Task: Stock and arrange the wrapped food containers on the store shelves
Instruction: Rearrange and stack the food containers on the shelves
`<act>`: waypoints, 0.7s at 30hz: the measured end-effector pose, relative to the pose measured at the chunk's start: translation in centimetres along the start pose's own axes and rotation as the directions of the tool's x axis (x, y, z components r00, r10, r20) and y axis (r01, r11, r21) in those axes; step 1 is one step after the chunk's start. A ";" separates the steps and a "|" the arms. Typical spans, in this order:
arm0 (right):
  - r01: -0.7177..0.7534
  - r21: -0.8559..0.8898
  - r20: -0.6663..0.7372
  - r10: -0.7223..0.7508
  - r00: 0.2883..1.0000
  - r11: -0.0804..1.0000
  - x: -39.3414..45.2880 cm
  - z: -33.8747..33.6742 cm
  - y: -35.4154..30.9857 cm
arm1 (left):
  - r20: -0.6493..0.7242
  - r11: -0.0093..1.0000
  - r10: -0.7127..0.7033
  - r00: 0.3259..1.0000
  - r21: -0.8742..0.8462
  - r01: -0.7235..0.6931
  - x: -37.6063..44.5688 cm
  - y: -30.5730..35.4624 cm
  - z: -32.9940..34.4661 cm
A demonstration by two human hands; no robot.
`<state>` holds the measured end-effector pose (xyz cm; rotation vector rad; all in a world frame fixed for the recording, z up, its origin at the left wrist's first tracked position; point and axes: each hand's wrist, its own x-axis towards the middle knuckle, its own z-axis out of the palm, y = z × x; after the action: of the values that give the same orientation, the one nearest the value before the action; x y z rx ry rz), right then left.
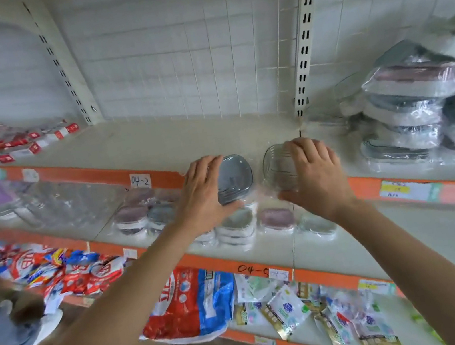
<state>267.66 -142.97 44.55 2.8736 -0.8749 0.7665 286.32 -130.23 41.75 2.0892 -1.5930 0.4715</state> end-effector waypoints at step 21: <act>-0.196 -0.102 0.463 0.221 0.859 0.975 -15.5 22.5 10.5 | 0.628 0.996 0.081 0.774 -0.073 -0.045 -7.9 2.1 26.5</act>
<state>261.00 -147.81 16.47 2.9957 -1.2459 0.0261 281.93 -139.03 15.79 2.2906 -2.0045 -0.3081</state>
